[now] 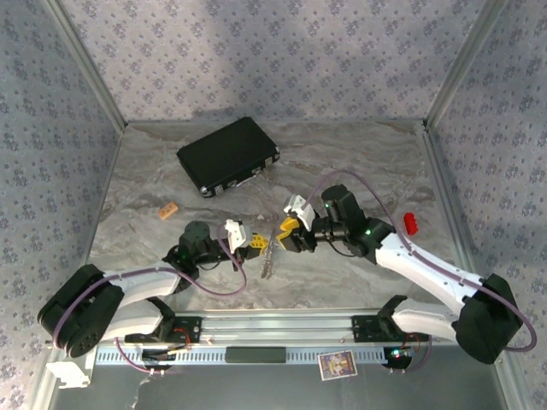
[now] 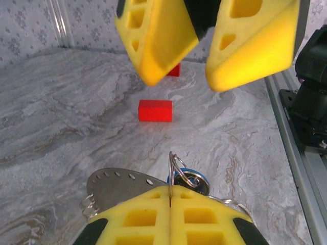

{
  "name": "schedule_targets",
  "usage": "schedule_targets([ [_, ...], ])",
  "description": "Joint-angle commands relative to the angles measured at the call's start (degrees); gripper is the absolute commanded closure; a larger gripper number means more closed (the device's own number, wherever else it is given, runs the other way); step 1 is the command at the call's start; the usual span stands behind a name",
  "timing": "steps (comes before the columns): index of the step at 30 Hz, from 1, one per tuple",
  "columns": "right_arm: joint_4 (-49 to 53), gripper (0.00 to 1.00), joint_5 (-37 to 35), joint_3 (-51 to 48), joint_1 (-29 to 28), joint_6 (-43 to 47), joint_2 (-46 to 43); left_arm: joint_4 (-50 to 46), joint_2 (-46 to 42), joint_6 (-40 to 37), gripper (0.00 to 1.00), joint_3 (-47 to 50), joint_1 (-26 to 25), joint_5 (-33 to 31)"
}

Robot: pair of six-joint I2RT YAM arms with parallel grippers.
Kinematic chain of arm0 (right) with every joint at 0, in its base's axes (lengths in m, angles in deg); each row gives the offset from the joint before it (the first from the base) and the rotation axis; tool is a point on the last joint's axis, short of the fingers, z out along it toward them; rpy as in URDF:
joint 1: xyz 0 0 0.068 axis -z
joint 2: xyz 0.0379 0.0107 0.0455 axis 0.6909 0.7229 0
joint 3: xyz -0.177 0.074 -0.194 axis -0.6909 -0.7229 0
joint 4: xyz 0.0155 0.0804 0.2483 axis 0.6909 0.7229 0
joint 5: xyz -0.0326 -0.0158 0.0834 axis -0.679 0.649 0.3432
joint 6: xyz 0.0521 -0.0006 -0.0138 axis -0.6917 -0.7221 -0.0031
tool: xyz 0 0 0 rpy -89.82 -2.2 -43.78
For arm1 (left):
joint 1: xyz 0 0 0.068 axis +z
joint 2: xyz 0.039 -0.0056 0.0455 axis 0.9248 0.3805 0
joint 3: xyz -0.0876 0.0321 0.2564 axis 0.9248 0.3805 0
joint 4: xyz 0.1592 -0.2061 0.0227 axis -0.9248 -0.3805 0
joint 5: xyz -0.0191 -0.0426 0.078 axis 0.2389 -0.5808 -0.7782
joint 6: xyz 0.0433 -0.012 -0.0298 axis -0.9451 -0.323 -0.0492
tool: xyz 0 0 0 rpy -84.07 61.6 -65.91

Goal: Put the keys on the keyring

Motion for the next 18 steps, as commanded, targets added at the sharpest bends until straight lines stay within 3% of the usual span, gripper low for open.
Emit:
schedule_targets([
  [1, -1.6, 0.61, -1.1, -2.0, -1.0, -6.2, -2.3, 7.7, 0.6, 1.5, 1.0, 0.8, -0.5, 0.3],
  [6, -7.3, 0.68, -3.0, -4.9, -0.5, -5.5, -3.3, 8.3, 0.7, 1.8, 1.0, 0.7, -0.9, 0.1],
  [11, -6.3, 0.66, 5.2, -3.6, 0.0, -8.7, 0.1, 7.9, -0.3, 1.5, 1.0, 0.8, -1.5, -1.3],
  [18, -4.8, 0.66, -5.5, -6.5, -4.0, -0.6, -1.4, 7.7, -0.2, 1.3, 1.0, 0.7, -1.8, -1.9],
])
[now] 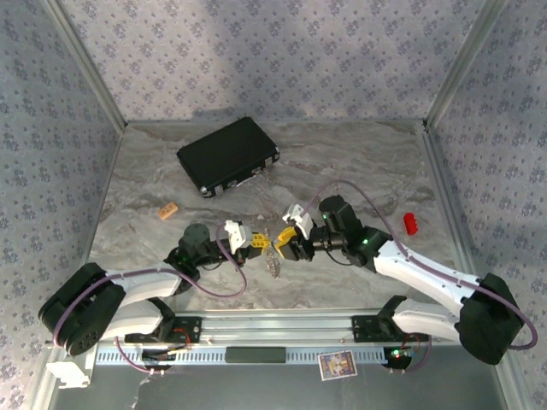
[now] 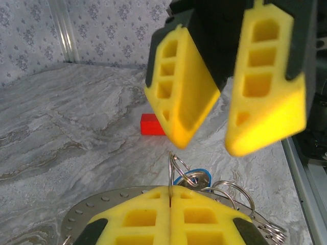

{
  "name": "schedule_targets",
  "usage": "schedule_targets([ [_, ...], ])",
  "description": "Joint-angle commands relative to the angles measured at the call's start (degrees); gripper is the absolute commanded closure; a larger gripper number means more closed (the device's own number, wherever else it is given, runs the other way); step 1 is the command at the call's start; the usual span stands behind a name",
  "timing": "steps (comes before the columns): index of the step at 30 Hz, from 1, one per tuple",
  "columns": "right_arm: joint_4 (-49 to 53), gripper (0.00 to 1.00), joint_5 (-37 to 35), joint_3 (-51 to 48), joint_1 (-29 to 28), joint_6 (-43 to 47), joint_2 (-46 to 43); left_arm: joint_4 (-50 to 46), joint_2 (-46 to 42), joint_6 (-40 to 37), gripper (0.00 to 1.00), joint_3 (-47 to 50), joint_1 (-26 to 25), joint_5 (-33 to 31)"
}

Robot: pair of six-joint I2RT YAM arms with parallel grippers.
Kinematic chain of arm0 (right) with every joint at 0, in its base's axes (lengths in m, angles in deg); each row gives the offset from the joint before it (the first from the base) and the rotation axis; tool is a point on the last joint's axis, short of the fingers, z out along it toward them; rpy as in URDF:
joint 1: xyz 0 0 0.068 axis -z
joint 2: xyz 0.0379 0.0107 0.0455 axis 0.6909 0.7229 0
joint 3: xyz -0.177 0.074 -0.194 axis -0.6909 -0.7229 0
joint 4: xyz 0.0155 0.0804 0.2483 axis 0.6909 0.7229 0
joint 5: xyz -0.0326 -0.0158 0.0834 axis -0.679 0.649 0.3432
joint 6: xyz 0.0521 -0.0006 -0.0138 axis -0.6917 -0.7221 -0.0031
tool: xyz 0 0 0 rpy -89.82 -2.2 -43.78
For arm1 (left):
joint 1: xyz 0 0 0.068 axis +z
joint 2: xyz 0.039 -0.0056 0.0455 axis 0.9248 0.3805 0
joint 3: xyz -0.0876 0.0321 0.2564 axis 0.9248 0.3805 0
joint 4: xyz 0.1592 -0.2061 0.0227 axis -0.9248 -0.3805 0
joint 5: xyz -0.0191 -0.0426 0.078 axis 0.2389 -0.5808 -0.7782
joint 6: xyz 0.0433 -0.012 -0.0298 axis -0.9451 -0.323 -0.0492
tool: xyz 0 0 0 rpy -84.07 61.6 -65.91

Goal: Put the keys on the keyring

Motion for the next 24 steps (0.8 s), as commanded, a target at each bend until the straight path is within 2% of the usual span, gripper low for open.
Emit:
schedule_targets([
  [1, 0.0, 0.67, -4.8, -1.4, -0.9, 3.8, -0.8, 3.4, -0.9, 0.0, 1.0, 0.2, -0.4, 0.0],
  [10, -0.4, 0.74, -7.3, -0.9, -2.6, 8.6, 1.9, 2.8, -1.0, -0.1, 1.0, 0.0, -0.6, -0.1],
  [24, -0.2, 0.7, -7.3, 0.1, -3.3, 11.1, 0.3, 2.8, -1.3, 0.2, 1.0, 0.0, -0.7, 0.2],
])
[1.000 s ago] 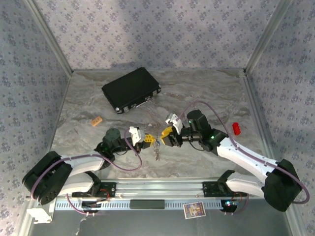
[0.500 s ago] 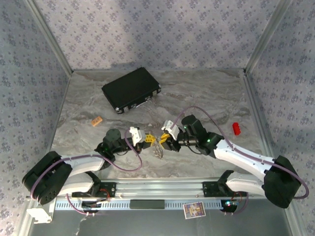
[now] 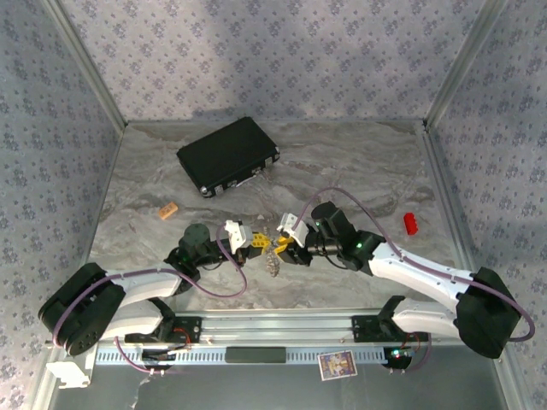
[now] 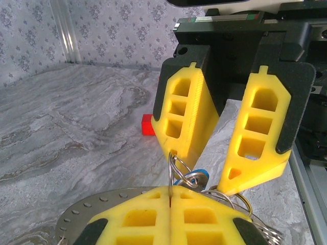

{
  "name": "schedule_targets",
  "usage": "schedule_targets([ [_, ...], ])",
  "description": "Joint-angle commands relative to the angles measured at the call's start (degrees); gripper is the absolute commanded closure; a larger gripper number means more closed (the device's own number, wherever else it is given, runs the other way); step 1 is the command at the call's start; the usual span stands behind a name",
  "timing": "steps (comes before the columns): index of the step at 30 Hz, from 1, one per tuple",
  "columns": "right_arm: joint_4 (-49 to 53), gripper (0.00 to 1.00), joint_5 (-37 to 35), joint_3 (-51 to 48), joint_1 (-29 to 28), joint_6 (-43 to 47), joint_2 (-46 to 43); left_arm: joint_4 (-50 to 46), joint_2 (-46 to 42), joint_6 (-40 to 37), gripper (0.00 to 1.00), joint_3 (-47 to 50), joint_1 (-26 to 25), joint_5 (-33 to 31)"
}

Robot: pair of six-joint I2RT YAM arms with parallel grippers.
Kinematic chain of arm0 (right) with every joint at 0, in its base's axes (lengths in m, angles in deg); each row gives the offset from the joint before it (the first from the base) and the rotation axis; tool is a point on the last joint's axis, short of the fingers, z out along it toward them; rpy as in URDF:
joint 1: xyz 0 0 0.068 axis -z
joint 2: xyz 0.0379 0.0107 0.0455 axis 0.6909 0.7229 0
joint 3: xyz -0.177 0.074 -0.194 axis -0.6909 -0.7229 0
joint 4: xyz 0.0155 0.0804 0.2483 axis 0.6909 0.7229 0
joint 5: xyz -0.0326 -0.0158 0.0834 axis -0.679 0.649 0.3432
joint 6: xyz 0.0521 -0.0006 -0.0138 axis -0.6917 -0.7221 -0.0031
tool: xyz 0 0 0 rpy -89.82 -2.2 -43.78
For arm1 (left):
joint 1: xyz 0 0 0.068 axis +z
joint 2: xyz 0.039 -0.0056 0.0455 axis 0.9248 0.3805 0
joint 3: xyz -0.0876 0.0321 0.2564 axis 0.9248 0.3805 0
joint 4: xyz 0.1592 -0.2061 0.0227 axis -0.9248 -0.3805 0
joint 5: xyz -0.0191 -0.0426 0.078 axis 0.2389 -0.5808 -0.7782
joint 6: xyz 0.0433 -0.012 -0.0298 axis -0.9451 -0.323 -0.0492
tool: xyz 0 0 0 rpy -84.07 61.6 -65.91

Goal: Put the keys on the keyring

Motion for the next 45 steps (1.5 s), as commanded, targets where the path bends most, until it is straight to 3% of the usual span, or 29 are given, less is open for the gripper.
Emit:
schedule_targets([
  [1, 0.5, 0.69, -0.2, 0.9, 0.1, 2.1, -2.2, 2.8, -1.3, 0.2, 1.0, 0.1, -0.4, 0.8],
  [7, -2.8, 0.65, -3.2, -4.3, 1.4, -0.1, -9.2, 2.6, -1.5, 0.6, 1.0, 0.3, -0.3, 1.1],
  [13, -11.5, 0.65, -14.9, -13.4, 1.2, -2.6, -12.9, 2.9, -1.1, 0.8, 1.0, 0.4, -0.3, 1.8],
  [29, -29.1, 0.64, -4.2, -14.1, -2.5, 2.2, -1.2, 3.9, -1.1, 1.8, 1.0, 0.4, -0.4, 1.4],
  [36, -30.9, 0.66, -5.3, -13.5, -2.8, 2.8, -0.3, 4.4, -1.4, 2.1, 1.0, 0.6, -0.4, 1.2],
  [45, -30.9, 0.77, -7.3, -13.1, -2.7, 3.4, 0.3, 5.0, -1.2, 2.6, 1.0, 0.6, -0.4, 1.2],
])
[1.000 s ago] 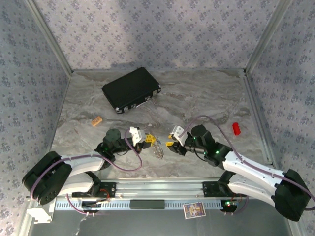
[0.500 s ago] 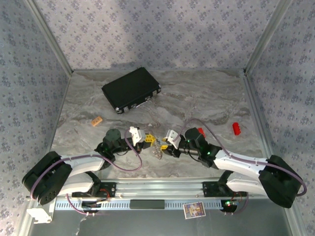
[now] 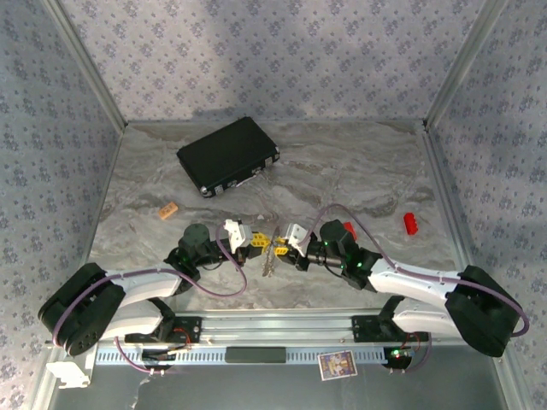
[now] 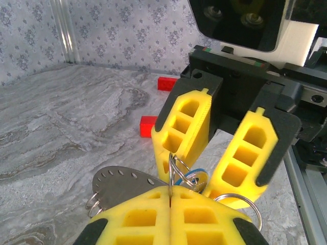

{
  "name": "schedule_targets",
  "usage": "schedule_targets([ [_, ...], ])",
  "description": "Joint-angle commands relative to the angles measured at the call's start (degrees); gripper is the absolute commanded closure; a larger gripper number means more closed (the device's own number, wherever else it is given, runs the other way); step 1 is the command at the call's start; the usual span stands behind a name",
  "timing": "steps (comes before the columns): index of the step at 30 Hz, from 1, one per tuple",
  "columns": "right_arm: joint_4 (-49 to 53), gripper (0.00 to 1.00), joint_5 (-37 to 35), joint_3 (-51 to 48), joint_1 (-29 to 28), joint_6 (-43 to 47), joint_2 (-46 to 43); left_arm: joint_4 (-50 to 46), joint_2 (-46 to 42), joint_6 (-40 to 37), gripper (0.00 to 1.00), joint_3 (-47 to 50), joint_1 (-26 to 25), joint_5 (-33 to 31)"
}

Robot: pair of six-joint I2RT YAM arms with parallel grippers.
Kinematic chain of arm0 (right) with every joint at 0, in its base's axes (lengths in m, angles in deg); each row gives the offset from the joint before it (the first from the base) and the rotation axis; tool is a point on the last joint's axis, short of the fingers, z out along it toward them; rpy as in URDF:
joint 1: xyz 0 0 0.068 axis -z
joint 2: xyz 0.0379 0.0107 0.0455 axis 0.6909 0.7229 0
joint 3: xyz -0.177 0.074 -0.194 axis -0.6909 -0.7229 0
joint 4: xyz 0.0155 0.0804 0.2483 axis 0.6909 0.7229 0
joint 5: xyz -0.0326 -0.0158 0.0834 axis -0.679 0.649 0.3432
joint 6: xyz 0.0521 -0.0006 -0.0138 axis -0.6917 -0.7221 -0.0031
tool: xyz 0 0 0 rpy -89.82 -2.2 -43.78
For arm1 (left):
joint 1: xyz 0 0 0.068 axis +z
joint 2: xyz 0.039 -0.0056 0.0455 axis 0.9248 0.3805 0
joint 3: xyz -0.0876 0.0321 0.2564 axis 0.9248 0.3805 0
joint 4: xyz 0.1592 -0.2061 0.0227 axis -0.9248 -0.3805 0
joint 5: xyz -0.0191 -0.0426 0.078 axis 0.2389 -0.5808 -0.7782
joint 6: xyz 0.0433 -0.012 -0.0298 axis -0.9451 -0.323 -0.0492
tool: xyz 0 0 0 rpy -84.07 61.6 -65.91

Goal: Put the keys on the keyring

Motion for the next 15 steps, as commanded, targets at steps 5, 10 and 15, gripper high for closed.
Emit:
schedule_targets([
  [5, -0.6, 0.9, -0.5, 2.0, -0.2, 1.1, 0.3, 4.6, -1.5, 1.3, 1.0, 0.8, -0.4, 1.0],
  [10, 1.4, 0.98, -0.6, 2.5, -0.2, 1.8, 1.0, 4.6, -2.0, 1.3, 1.0, 0.9, -0.4, 0.9],
  [15, 4.4, 1.0, 0.5, 2.6, -0.7, 2.7, 4.0, 4.5, -2.0, 0.5, 1.0, 1.1, -0.3, 0.5],
])
